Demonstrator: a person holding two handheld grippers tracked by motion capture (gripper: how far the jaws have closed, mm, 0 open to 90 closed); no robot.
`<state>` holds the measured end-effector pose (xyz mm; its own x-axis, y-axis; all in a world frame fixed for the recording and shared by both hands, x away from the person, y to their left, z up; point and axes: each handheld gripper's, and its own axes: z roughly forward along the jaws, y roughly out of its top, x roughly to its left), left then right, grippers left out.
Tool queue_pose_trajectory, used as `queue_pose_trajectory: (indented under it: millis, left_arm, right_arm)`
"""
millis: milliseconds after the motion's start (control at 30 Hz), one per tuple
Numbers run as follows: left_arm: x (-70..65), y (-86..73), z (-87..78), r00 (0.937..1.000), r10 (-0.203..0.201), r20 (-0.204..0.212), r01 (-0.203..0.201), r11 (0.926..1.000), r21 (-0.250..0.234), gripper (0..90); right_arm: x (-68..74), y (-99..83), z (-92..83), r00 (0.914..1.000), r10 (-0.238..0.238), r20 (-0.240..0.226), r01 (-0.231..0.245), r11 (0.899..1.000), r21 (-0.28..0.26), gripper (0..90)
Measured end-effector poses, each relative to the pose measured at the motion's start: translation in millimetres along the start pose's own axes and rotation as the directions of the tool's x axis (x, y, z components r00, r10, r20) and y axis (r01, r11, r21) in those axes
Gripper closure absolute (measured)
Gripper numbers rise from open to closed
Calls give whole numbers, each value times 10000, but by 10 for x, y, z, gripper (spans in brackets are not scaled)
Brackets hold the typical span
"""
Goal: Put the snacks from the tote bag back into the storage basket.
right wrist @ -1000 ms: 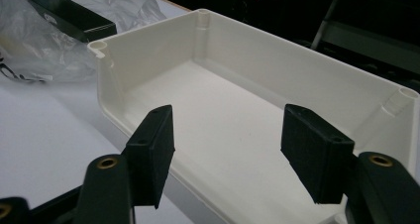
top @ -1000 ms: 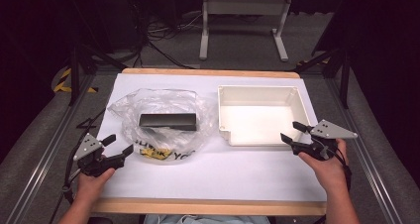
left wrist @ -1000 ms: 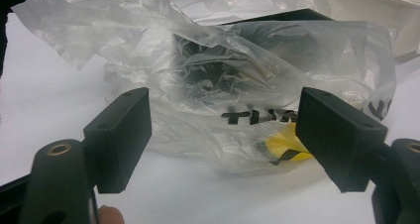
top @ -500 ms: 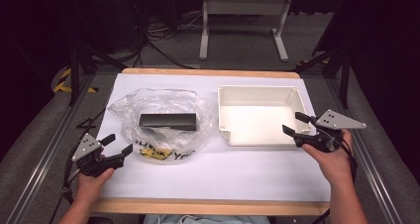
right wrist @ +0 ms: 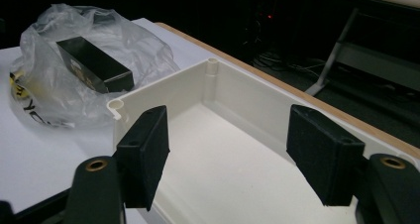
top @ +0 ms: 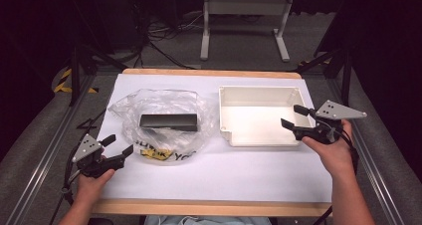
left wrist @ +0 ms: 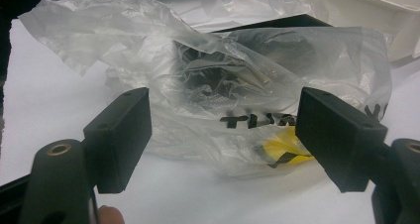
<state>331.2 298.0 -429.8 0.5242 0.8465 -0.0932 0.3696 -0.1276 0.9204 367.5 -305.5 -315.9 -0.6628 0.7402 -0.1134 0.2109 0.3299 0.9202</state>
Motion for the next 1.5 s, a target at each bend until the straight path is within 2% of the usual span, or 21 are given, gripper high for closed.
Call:
queue_pose_trajectory:
  millis: [400,567,767,1133,1200,1500]
  left_arm:
    - [13,-7,-3,10000,-16,-67,16,10000,35,228]
    - [13,-16,-17,9999,-27,-98,27,10000,53,228]
    - [19,-21,-31,9999,-61,-136,61,10000,16,228]
    - [30,-14,-7,9999,-70,-74,70,10000,-8,228]
    - [34,-13,-8,10000,-85,-46,85,10000,-13,228]
    - [45,-13,3,9999,-143,7,143,9999,59,228]
  right_arm:
    - [42,320,255,9982,-452,-404,456,9989,74,306]
    - [59,459,373,9960,-508,-733,532,9981,323,287]
    - [103,621,542,9919,-737,-1034,762,9969,210,253]
    - [199,897,830,9808,-1016,-1664,1030,9947,-2,227]
    - [235,952,898,9771,-1143,-1797,1131,9934,-172,227]
    - [345,1146,1148,9652,-1297,-2271,1284,9915,-207,227]
